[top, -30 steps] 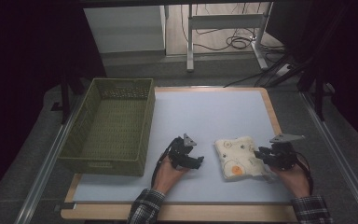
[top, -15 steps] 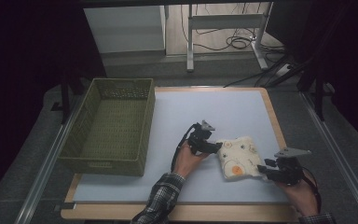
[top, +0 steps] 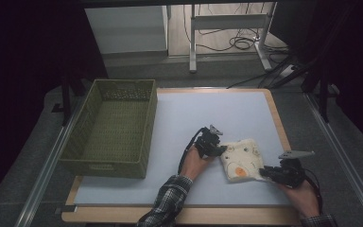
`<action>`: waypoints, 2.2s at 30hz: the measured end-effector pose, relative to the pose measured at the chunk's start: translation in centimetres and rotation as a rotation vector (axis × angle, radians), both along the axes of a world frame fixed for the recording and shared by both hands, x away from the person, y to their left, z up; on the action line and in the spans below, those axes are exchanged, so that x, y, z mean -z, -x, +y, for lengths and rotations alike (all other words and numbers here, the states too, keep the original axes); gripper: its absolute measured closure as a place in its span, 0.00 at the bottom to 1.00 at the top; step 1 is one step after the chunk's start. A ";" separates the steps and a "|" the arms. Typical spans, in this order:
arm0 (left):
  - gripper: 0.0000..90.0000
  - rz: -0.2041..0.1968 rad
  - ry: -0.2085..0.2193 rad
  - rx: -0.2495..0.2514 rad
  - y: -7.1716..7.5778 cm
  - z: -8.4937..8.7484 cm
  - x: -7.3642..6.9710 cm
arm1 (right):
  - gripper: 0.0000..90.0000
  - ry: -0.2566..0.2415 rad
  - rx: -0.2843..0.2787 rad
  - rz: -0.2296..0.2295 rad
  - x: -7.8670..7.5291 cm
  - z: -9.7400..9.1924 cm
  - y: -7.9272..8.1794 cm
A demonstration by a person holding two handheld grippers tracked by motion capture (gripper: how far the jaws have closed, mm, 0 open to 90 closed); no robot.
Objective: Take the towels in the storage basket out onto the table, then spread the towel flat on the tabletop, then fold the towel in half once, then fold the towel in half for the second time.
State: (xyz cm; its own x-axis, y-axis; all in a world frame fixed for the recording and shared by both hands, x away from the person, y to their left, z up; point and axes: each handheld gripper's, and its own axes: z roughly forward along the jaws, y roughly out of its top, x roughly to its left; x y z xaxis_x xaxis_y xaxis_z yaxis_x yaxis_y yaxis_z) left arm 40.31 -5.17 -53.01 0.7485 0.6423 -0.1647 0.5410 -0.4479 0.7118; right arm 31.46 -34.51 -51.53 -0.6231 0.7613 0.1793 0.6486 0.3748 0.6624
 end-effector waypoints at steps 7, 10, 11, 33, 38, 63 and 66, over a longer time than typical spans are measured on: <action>0.94 -0.040 -0.009 0.031 0.5 -0.3 -0.8 | 0.92 -0.005 0.003 0.007 -0.5 0.1 0.0; 0.94 -0.055 0.016 0.029 0.4 0.2 -1.7 | 0.92 0.017 -0.006 -0.037 -1.5 0.8 0.3; 0.94 -0.065 0.012 0.030 0.4 0.3 -2.1 | 0.92 0.030 -0.011 -0.056 -1.8 1.0 0.4; 0.93 -0.163 -0.041 0.006 0.8 4.0 -6.8 | 0.92 0.010 -0.095 -0.157 -5.8 5.3 0.2; 0.93 -0.171 -0.048 -0.005 0.8 4.9 -7.3 | 0.92 0.010 -0.116 -0.166 -6.2 6.2 0.0; 0.93 -0.207 -0.078 -0.089 0.8 9.6 -9.7 | 0.91 -0.015 -0.185 -0.178 -7.5 11.1 -2.0; 0.93 -0.214 -0.076 -0.102 0.9 10.3 -10.1 | 0.91 -0.017 -0.193 -0.179 -7.6 11.7 -2.2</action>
